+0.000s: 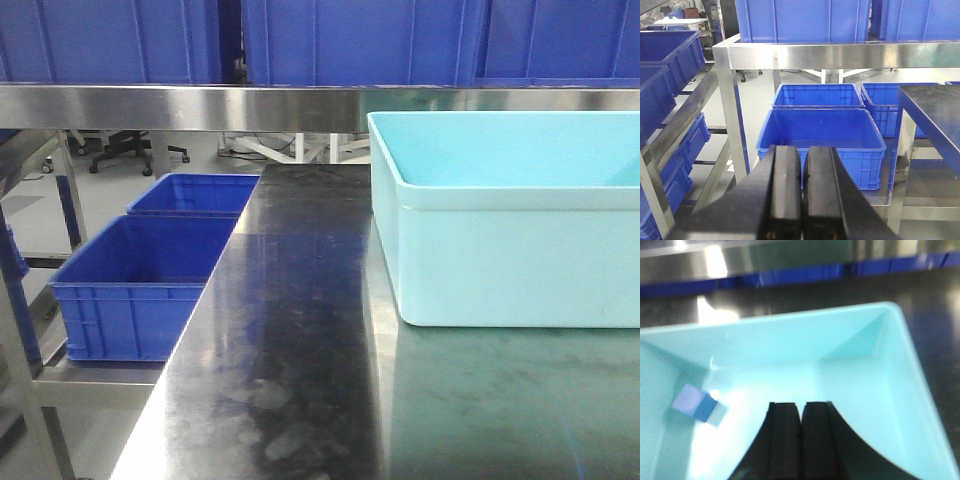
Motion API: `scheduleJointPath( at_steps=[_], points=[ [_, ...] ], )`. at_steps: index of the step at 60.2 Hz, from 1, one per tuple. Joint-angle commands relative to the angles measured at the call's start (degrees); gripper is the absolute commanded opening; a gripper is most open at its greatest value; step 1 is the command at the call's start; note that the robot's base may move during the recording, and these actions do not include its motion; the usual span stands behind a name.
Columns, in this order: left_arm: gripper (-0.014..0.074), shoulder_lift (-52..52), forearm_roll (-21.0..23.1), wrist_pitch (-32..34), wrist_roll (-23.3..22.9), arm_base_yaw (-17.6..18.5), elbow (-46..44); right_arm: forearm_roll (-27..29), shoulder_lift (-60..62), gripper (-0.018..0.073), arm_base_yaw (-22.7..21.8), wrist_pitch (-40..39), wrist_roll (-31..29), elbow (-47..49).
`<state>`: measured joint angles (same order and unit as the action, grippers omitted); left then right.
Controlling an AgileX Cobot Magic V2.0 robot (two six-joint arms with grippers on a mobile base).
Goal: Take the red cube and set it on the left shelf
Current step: 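Lower the open right gripper around the red cube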
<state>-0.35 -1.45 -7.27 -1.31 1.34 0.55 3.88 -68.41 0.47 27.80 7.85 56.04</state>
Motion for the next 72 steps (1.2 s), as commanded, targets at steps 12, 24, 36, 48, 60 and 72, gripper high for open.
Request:
scheduleJointPath(
  at_steps=[12,24,36,48,60,72],
  points=[
    [0.0102,-0.82,0.07,5.01,-0.12,0.04,1.32,0.44,-9.85,0.0071,4.78,1.82,-0.06,5.49],
    [0.0102,-0.82,0.07,5.01,-0.12,0.04,1.32,0.44,-13.8,0.044,6.88,0.23,-0.06,5.49],
    [0.0102,-0.82,0.07,5.01,-0.12,0.04,1.32,0.44,-15.81,0.0624,6.88,-0.92,-0.06,5.54],
    [0.0102,-0.82,0.07,5.01,-0.12,0.04,1.32,0.44,-16.53,0.0624,6.88,-2.11,-0.06,5.54],
    [0.0102,-0.82,0.07,5.01,-0.12,0.04,1.32,0.44,-18.07,0.0624,6.82,-2.48,-0.06,5.54],
    [0.0102,-0.82,0.07,5.01,-0.12,0.04,1.32,0.31,-19.87,0.0624,6.69,-2.56,-0.06,5.54]
  ],
)
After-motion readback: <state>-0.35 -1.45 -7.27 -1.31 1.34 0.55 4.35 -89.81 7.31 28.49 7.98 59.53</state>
